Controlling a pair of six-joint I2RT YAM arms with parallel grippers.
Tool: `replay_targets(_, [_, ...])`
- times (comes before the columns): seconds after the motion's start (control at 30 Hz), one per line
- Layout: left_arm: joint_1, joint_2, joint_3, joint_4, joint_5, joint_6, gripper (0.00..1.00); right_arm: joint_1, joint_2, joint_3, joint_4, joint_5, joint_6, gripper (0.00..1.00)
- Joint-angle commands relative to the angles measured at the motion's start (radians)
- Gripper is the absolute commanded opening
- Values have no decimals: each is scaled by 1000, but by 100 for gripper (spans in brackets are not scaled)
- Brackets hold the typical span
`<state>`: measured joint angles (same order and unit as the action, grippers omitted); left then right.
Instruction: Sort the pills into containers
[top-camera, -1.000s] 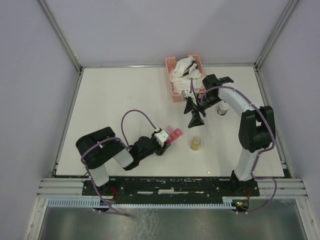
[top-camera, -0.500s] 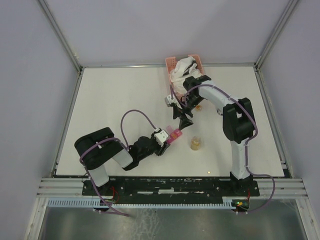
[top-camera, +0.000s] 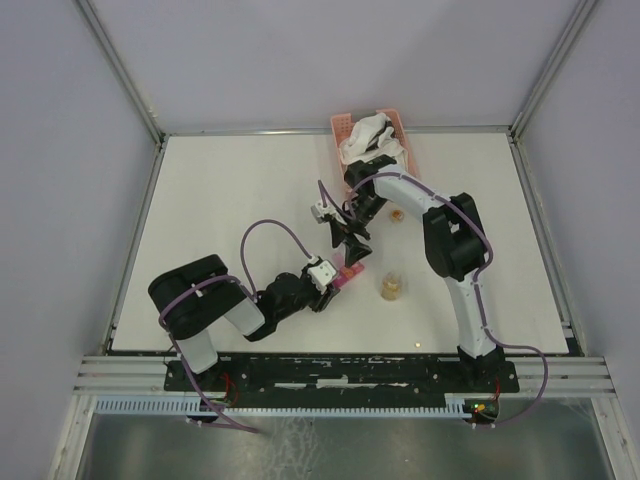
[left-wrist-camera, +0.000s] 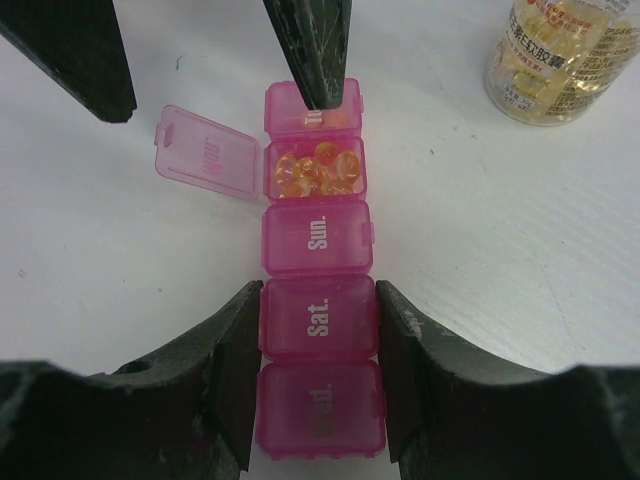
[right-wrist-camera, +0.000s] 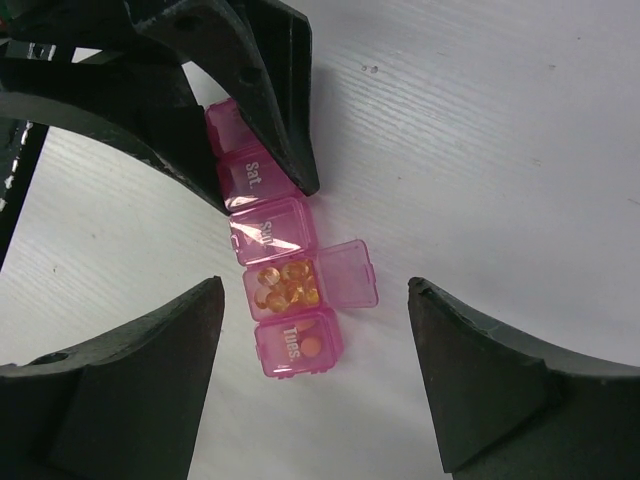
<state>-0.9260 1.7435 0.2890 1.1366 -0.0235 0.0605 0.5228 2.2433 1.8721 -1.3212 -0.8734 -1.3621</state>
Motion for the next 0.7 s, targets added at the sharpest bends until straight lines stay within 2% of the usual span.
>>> replay_targets(0.0, [5, -16, -7, 45, 19, 18, 41, 18, 20, 50, -25, -1, 5, 82])
replay_targets(0.1, [8, -12, -5, 46, 20, 18, 39, 31, 39, 62, -53, 11, -13, 77])
replay_targets(0.33, [10, -11, -5, 46, 20, 10, 36, 37, 11, 59, -140, 25, -71, 49])
replay_targets(0.67, [16, -19, -13, 47, 20, -2, 35, 36, -106, -64, -107, 57, -63, 47])
